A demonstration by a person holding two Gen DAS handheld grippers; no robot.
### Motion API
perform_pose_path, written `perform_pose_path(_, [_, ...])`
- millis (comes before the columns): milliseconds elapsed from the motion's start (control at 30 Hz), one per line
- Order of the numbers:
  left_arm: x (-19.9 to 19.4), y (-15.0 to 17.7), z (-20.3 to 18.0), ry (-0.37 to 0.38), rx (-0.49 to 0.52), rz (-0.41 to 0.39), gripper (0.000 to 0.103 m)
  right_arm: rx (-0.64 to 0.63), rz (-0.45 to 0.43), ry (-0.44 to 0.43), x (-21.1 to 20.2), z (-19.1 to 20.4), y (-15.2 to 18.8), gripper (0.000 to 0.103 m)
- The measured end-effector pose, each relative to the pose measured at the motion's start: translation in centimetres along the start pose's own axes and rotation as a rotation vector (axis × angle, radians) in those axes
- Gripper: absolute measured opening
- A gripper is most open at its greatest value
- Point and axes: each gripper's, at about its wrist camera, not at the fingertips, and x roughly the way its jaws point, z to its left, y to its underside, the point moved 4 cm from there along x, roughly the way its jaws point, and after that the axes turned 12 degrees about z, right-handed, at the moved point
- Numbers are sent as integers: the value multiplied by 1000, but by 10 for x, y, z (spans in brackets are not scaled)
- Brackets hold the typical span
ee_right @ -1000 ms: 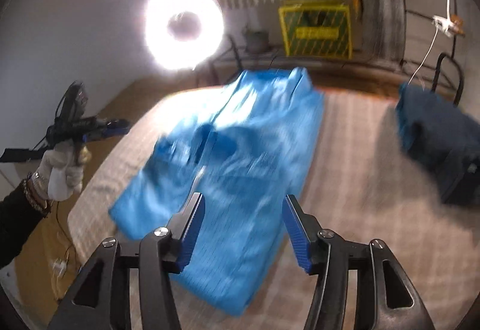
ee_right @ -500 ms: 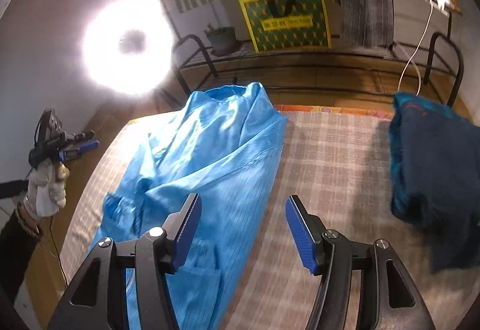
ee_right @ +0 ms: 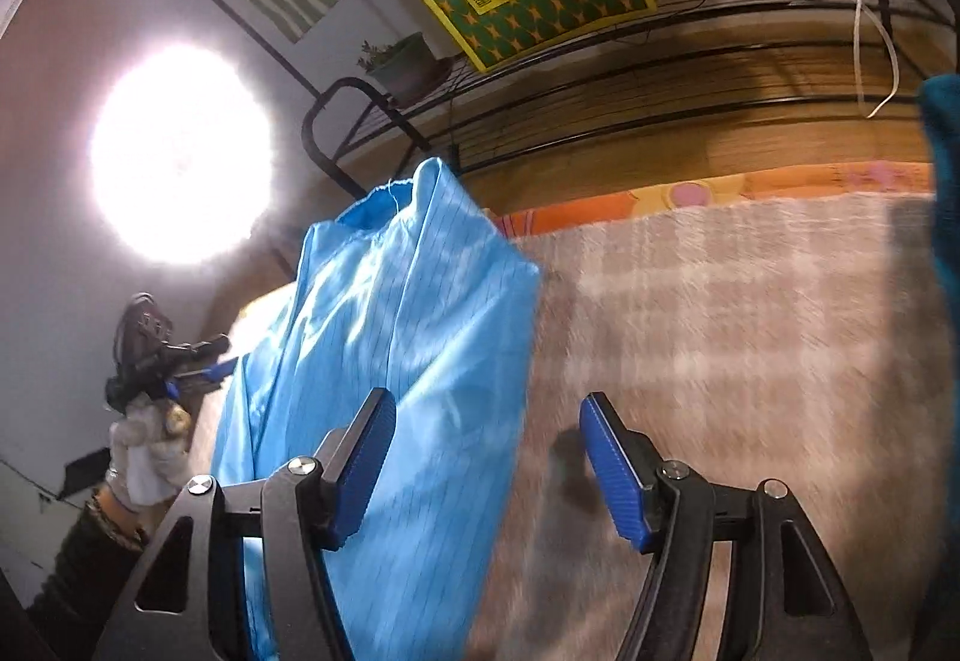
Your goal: Fold large clothes
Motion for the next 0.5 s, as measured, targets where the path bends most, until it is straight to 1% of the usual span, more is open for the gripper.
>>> perform_pose_path(67, [5, -8, -4, 17, 23, -3, 65, 1, 4, -29, 10, -1, -7, 67])
perform_pose_path(100, [5, -11, -5, 18, 30, -3, 65, -6, -10, -46, 13, 0, -12, 67])
perform_pose_path(233, [14, -22, -13, 44, 53, 18, 65, -15, -3, -102, 27, 5, -27, 66])
perform_pose_path(333, [20, -30, -19, 50, 84, 31, 65, -47, 8, -91, 35, 12, -37, 66])
perform_pose_path(500, [27, -43, -25, 48, 99, 31, 65, -94, 38, -17, 43, 20, -56, 66])
